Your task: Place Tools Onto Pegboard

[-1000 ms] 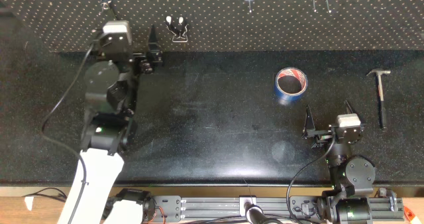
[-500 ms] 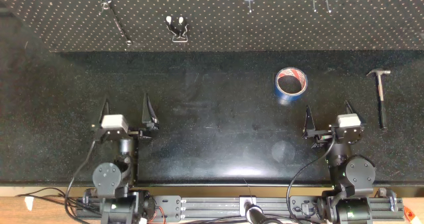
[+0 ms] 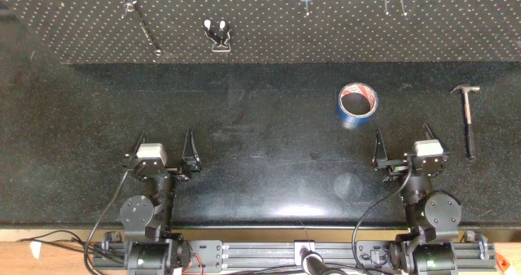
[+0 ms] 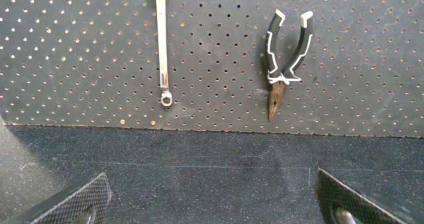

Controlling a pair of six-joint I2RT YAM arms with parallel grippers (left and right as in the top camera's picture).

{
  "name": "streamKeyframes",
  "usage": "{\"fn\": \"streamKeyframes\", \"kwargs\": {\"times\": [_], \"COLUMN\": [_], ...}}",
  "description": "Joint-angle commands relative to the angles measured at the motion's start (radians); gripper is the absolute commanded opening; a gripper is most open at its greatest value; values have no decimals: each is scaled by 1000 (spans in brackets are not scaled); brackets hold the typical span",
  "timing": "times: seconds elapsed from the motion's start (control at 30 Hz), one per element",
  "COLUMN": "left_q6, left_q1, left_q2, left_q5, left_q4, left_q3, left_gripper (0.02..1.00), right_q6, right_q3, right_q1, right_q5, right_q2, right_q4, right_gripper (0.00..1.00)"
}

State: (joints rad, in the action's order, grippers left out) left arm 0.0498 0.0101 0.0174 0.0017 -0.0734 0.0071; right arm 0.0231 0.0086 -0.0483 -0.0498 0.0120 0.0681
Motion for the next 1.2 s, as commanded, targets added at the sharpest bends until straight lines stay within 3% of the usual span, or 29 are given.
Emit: {"fn": "streamKeyframes", "kwargs": {"times": [0.03, 0.5, 0.57, 0.7, 0.83, 0.93, 1.03, 1.2], "left_q6": [5, 5, 5, 5, 5, 5, 5, 5], "left_q1": [6, 6, 6, 6, 6, 6, 6, 6], "left_q2": [-14, -14, -14, -14, -14, -14, -14, -14], "left_q5": [11, 11, 11, 11, 11, 11, 11, 11], "left_q4": [-9, -9, -9, -9, -9, -9, -9, -9], "left_q3": [-2, -2, -2, -2, -2, -2, -2, -2], "left_gripper": [996, 996, 996, 996, 996, 996, 996, 996], "right_q6": [-10, 13, 74, 73, 73, 73, 88, 148], "right_q3": [-5, -5, 31, 249, 278, 306, 381, 661], "right_q1": [-5, -5, -9, -68, -169, -222, -254, -254], "right_q5": [6, 42, 39, 39, 12, 12, 13, 16], "right_q2": [-8, -3, 89, 386, 645, 718, 795, 961], "right_q4": [3, -5, -42, -85, -477, -497, -415, 90], "right_gripper": [947, 947, 947, 947, 947, 947, 950, 947]}}
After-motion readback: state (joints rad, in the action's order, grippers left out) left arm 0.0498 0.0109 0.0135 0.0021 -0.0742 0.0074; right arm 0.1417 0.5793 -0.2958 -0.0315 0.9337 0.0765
